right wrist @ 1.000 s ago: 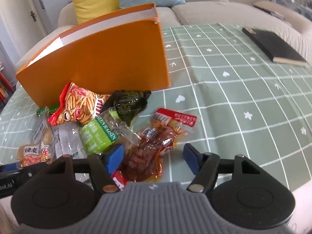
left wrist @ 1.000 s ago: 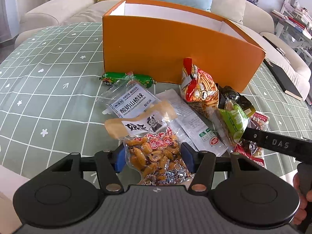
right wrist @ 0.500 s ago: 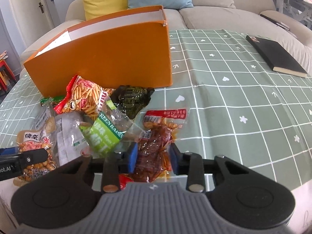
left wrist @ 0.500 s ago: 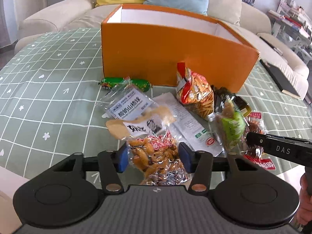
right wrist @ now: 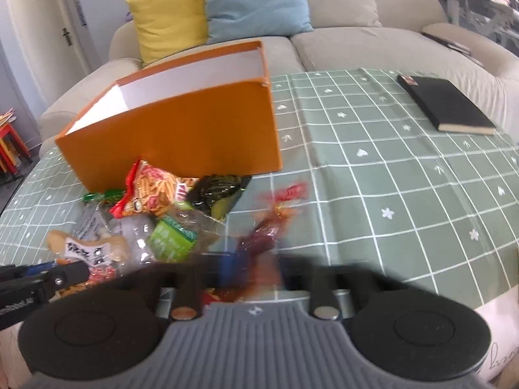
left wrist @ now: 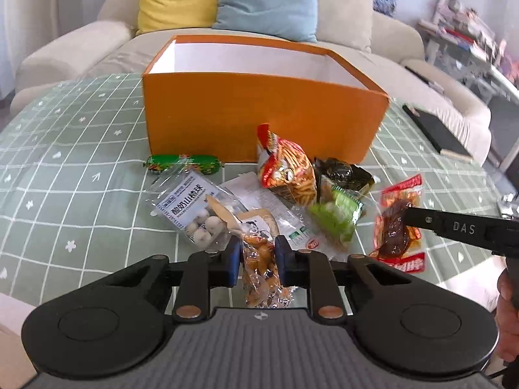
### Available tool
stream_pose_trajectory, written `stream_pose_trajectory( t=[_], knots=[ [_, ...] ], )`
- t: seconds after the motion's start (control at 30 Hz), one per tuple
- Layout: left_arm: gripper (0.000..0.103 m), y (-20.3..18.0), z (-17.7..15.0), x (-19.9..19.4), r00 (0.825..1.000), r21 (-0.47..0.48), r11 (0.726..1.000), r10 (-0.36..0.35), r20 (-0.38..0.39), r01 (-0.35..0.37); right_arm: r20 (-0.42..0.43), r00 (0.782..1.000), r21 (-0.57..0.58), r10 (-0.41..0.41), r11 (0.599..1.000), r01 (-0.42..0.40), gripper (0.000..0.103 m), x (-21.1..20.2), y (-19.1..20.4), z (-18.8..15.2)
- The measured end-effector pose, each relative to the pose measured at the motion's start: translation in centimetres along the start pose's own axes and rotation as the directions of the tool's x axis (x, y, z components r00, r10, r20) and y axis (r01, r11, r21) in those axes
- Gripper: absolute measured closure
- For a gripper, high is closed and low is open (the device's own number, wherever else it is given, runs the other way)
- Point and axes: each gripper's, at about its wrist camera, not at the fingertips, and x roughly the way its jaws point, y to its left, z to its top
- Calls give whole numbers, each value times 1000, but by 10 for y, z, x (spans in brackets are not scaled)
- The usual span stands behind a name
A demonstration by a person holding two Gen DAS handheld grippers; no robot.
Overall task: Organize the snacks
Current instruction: 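Lift both held packets and carry them toward the orange box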
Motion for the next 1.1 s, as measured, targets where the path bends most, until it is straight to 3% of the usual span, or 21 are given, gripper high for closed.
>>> stream_pose_trajectory(
  t=[0.17,0.3,0.5,0.53,0.6,0.63,0.73,0.87,0.93,1.1],
  knots=[
    [78,-7,-1,5,999,-1,1000,6,-49,-6,-36,999,-53,14,998,-16,103,1,11,-5],
    [76,-14,-1,7,997,28,999,18,-69,-16,-92,996,-2,-4,1000,4,101,7,0,-8],
    [63,-19,-9,21,989,5,1000,0,-146,0,-133,990,91,42,995,-30,96,17,-14,-9],
    [63,-20,-10,22,990,8,1000,3,-142,-1,-137,989,94,54,995,-41,92,19,-14,-9],
    [59,-20,-11,21,989,10,1000,1,-147,1,-145,987,99,75,993,-61,72,21,-13,-9],
    [52,-20,-11,22,988,3,1000,0,-157,0,-151,986,98,77,993,-63,60,22,-11,-10],
    [39,-14,-15,27,981,-38,999,-26,-190,19,-147,985,86,90,993,-78,53,24,-7,-9],
    [33,-12,-16,27,978,-47,998,-38,-207,29,-135,986,27,93,996,-90,40,26,3,-8],
    [22,-14,-18,27,973,-32,999,-22,-229,15,-123,989,-18,78,997,-81,40,28,8,-9],
    [15,-19,-25,27,960,21,1000,-8,-278,15,-94,994,-92,59,993,-67,35,30,14,-11]
  ],
)
